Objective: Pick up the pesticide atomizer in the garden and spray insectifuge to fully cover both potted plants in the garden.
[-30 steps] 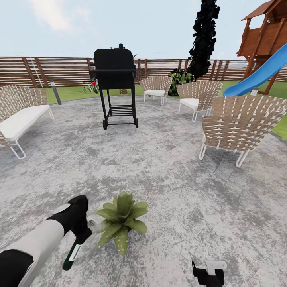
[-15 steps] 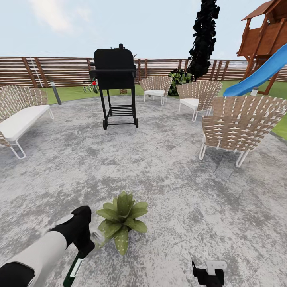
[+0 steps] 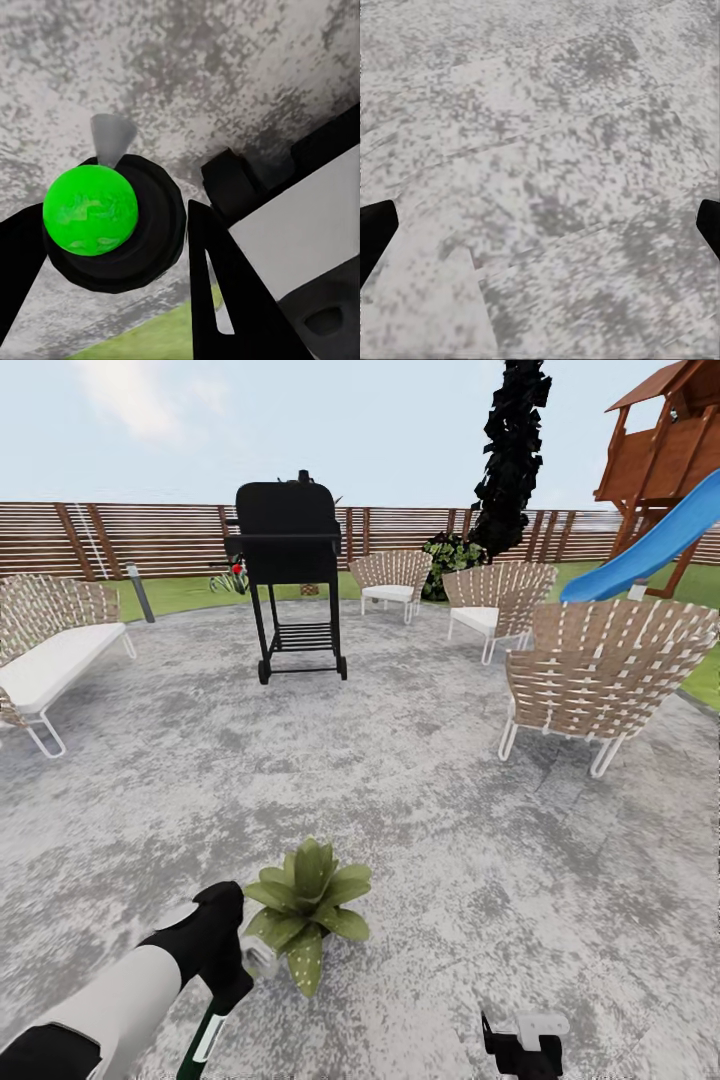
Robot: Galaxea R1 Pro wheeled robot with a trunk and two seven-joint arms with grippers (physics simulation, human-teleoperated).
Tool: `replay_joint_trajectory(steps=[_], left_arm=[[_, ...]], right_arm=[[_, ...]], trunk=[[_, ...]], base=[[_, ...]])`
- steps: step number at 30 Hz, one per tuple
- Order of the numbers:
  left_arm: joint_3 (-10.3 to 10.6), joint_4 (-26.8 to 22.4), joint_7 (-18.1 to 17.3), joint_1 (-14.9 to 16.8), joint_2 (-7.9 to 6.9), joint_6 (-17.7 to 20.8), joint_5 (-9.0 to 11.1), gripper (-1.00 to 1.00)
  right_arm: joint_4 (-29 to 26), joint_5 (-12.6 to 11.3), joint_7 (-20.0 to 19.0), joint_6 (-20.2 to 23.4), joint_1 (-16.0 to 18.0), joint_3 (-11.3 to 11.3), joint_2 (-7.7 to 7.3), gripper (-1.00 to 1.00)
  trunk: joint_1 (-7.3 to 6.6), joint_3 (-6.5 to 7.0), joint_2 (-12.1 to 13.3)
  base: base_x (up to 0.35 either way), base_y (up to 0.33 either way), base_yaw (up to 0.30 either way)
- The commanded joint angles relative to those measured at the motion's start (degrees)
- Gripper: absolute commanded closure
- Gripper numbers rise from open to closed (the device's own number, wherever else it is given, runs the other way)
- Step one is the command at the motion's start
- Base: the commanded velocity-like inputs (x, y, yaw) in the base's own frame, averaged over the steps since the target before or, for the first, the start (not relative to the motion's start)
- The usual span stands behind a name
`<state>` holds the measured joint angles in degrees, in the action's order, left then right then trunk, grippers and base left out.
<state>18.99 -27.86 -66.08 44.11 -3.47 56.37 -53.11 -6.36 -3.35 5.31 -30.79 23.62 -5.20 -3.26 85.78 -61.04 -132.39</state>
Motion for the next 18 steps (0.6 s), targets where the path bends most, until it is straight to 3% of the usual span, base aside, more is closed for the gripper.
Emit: replay_joint_trajectory(steps=[1, 7, 13, 18], left_arm=[[0.14, -0.14, -0.60, 0.01, -0.15, 0.41, -0.35, 1.00], [-0.08, -0.31, -0.54, 0.08, -0.80, 0.54, -0.36, 1.00], [-0.03, -0.35, -0.54, 0.57, -1.17, 0.66, -0.33, 1.00], [0.01, -0.35, -0.57, 1.02, -1.20, 0.55, -0.33, 1.00]], right_arm=[[0.03, -0.33, 0.29, -0.14, 0.03, -0.51, -0.01, -1.00], [0.06, -0.33, 0.25, -0.14, 0.03, -0.48, 0.01, -1.00], [0.03, -0.33, 0.26, -0.14, 0.03, -0.50, 0.01, -1.00], [0.03, -0.34, 0.28, -0.14, 0.05, -0.49, 0.01, -1.00]], trunk=[[-0.03, -0.05, -0.02], [-0.03, -0.05, -0.02], [-0.03, -0.05, -0.02], [-0.03, -0.05, -0.02]], base=[[-0.255, 0.006, 0.000], [-0.192, 0.180, 0.000], [0.042, 0.297, 0.000], [0.028, 0.081, -0.028]])
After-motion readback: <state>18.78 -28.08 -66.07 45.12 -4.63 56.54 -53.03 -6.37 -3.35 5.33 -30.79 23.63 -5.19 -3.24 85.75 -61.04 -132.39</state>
